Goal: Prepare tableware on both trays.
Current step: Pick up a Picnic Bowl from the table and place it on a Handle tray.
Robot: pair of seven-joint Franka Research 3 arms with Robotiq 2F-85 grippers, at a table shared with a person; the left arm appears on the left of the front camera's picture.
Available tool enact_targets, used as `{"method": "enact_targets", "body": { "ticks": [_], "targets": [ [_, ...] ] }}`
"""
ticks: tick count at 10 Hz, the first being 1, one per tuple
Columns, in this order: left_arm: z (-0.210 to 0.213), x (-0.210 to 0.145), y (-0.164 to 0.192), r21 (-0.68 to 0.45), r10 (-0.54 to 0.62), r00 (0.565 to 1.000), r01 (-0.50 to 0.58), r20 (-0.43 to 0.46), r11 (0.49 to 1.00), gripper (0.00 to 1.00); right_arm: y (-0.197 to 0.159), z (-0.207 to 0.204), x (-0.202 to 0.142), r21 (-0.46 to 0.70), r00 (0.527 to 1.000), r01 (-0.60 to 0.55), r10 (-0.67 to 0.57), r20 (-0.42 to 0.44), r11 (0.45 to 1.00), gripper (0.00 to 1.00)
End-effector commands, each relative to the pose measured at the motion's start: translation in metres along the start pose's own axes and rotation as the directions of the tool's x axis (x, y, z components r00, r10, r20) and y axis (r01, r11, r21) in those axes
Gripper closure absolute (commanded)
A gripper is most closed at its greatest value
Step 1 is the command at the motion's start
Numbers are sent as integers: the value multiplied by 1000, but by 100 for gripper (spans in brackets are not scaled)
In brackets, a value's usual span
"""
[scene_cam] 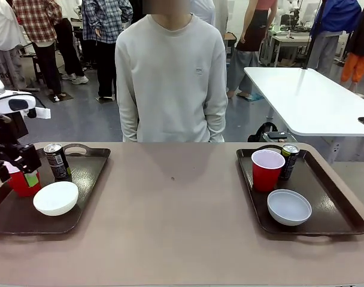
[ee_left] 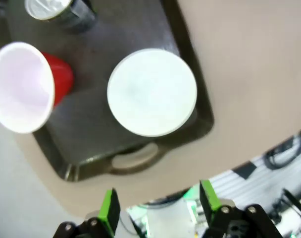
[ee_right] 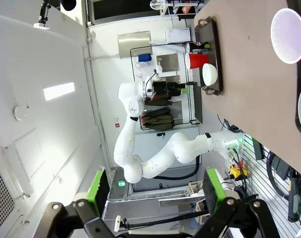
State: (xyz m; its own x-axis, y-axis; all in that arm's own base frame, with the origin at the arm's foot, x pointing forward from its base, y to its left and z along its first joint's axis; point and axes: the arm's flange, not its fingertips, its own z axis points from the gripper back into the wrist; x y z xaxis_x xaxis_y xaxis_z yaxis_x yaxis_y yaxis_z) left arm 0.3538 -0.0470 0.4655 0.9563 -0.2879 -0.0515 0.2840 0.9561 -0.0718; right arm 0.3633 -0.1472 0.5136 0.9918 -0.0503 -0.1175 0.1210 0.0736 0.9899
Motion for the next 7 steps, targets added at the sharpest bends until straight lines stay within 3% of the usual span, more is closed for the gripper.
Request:
{"method": "enact_targets", "body": {
  "ticks": [1,4,5,7],
  "targets": [
    [5,-19,-4,10,-37,999,37,-4,999,0,4,2,0,9,1000,16,-16,-5,1000,0],
    [12,-19,1,-16,52,998,-51,25,999,0,4,2,0,9,1000,16,-16,-5,1000,0],
    [16,-22,-8,4,-16,1000,16,7,1000,0,4,2,0,9,1000,16,-16,-5,1000,0],
    [16,-22,-8,4,-16,1000,16,7,1000,0,4,2,0,9,1000,16,-16,-5,1000,0]
  ]
}}
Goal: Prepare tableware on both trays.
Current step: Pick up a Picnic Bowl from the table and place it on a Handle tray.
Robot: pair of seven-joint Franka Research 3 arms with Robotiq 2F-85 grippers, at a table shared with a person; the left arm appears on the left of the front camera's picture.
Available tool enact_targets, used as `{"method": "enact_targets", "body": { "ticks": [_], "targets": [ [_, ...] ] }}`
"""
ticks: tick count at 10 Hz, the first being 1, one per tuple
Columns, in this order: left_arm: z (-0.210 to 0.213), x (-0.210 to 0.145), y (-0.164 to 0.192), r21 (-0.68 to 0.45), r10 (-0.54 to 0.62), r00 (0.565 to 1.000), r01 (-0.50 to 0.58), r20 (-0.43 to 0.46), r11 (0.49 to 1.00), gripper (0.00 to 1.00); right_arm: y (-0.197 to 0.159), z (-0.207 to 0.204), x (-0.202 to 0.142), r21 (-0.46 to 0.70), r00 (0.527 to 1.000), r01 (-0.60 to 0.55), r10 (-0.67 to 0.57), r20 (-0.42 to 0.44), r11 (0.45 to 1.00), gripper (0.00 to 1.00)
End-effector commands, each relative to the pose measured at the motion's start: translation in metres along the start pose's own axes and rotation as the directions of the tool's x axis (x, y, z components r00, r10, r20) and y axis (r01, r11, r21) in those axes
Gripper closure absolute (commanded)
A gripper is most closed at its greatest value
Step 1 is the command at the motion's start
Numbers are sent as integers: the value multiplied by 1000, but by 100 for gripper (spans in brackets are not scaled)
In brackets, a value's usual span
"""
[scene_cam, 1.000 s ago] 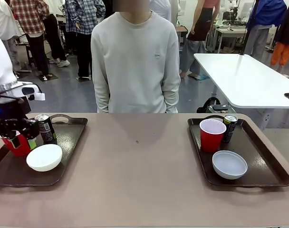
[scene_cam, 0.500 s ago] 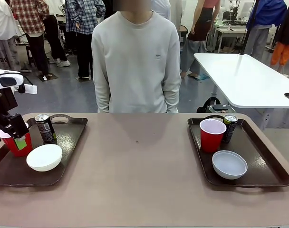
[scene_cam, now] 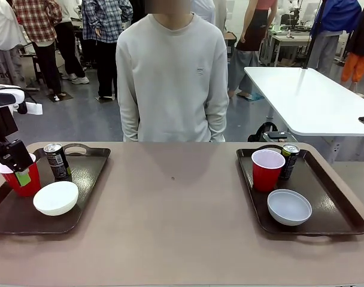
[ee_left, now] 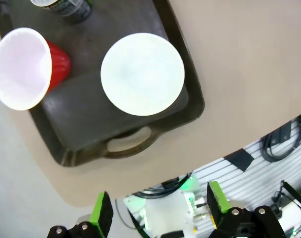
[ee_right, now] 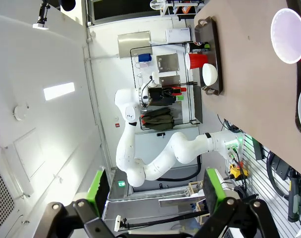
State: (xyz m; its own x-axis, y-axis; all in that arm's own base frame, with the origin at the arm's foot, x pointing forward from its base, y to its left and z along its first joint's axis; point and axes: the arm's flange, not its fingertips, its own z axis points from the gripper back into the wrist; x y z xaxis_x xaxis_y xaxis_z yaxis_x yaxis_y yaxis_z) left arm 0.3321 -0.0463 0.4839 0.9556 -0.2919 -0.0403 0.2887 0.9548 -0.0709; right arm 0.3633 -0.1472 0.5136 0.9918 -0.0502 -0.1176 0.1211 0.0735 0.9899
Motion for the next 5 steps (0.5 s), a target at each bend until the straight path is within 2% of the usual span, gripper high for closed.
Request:
{"method": "enact_targets", "body": {
  "ticks": [1,2,3,4,5],
  "targets": [
    [0,0,1,-1,3,1000,-3,1,1000,0,4,2,0,9,1000,16,-16,-5,1000,0],
    [21,-1,13,-223,22,999,-14,35,975,0,4,2,0,9,1000,16,-16,-5,1000,0],
    [34,4,32,-401,50,997,-24,55,916,0,4,2,0,9,1000,16,-16,-5,1000,0],
    [34,12,53,-562,68,997,-30,47,826,0,4,2,0,9,1000,16,-16,-5,1000,0],
    [32,17,66,-654,78,996,-32,41,755,0,4,2,0,9,1000,16,-16,-5,1000,0]
  ]
}}
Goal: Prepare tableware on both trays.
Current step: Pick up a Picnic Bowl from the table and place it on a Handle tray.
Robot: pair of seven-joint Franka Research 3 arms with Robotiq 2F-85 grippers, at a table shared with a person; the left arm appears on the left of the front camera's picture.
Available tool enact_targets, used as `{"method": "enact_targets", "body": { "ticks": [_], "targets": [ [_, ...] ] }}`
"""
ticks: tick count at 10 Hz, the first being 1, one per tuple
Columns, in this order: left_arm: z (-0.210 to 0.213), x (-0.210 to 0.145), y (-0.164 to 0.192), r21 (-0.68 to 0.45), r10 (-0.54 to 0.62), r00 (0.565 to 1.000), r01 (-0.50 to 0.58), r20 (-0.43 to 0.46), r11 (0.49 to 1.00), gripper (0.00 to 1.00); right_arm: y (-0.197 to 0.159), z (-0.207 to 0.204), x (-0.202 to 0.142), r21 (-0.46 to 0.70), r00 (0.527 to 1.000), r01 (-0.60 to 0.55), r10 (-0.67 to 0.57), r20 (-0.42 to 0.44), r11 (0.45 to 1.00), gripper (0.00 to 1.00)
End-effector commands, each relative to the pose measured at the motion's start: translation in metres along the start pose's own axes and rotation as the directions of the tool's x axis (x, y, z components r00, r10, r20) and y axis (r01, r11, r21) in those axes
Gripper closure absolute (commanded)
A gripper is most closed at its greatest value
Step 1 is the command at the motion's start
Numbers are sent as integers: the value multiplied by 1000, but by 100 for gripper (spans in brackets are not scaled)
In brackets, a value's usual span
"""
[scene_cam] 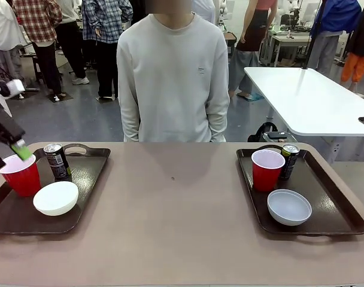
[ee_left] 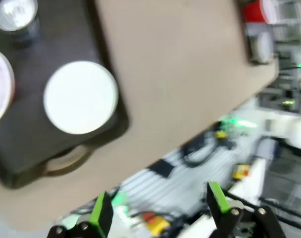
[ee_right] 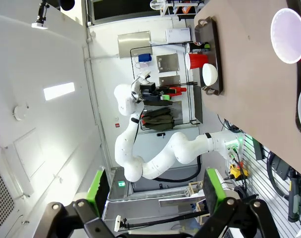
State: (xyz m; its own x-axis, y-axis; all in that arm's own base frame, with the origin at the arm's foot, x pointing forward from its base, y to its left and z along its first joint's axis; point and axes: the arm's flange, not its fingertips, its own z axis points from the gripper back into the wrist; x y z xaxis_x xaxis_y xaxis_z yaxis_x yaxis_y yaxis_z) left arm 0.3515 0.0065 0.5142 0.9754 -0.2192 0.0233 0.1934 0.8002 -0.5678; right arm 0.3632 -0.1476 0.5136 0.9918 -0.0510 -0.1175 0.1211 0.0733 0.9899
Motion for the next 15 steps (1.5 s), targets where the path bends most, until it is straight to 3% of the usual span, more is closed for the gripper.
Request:
{"method": "enact_targets", "body": {
  "ticks": [1,4,6,7,8,10,11,12,15],
  "targets": [
    [6,21,19,-264,2,999,-11,-33,964,0,4,1,0,9,1000,16,-16,-6,1000,0],
    [37,19,64,-531,-47,999,49,16,846,0,4,1,0,9,1000,16,-16,-6,1000,0],
    [56,-1,107,-586,44,993,27,107,810,0,4,1,0,9,1000,16,-16,-6,1000,0],
    [66,-12,129,-557,75,995,-29,60,830,0,4,1,0,9,1000,16,-16,-6,1000,0],
    [71,-22,144,-510,42,997,-2,67,860,0,4,1,0,9,1000,16,-16,-6,1000,0],
    [77,-33,168,-510,83,992,-22,98,860,0,4,1,0,9,1000,16,-16,-6,1000,0],
    [78,-36,170,-494,108,987,-34,122,869,0,4,1,0,9,1000,16,-16,-6,1000,0],
    [74,-35,162,-517,103,991,-46,82,855,0,4,1,0,9,1000,16,-16,-6,1000,0],
    [74,-35,162,-517,103,991,-46,82,855,0,4,1,0,9,1000,16,-16,-6,1000,0]
  ]
}}
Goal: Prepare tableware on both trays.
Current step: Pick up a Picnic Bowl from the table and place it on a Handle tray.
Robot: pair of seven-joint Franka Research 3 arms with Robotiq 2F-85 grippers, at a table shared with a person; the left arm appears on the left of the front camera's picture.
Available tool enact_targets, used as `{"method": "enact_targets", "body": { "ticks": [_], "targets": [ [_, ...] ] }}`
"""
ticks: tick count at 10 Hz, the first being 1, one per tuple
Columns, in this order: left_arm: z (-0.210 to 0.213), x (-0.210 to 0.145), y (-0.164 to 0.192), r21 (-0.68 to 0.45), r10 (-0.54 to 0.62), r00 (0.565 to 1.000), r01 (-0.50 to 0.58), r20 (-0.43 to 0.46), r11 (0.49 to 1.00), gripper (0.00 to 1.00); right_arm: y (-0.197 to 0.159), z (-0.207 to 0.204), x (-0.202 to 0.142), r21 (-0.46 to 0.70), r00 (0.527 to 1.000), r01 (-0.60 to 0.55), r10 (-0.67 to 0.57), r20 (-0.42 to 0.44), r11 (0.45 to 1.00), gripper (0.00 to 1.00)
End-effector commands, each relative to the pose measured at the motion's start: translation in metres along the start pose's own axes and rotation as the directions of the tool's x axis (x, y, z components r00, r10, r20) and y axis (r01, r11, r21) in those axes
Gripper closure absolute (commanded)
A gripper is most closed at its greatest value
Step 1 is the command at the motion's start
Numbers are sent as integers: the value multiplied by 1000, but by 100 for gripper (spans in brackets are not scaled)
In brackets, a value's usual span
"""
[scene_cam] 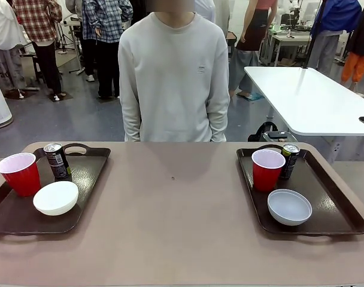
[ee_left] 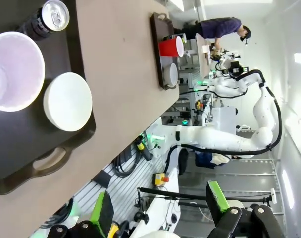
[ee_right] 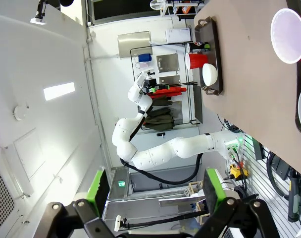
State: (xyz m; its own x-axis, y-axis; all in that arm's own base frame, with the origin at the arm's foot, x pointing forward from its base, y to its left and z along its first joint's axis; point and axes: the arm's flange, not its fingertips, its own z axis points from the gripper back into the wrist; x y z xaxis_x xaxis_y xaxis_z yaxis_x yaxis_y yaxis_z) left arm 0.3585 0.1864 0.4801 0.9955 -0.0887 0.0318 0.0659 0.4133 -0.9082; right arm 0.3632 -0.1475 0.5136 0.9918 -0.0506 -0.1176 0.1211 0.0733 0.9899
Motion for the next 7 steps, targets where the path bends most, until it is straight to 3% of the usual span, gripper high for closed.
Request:
{"method": "enact_targets", "body": {
  "ticks": [1,7],
  "targets": [
    [0,-2,-3,-9,-1,1000,1,0,1000,0,4,1,0,9,1000,16,-16,-5,1000,0],
    [0,-2,-3,-9,-1,1000,1,0,1000,0,4,1,0,9,1000,16,-16,-5,1000,0]
  ]
}}
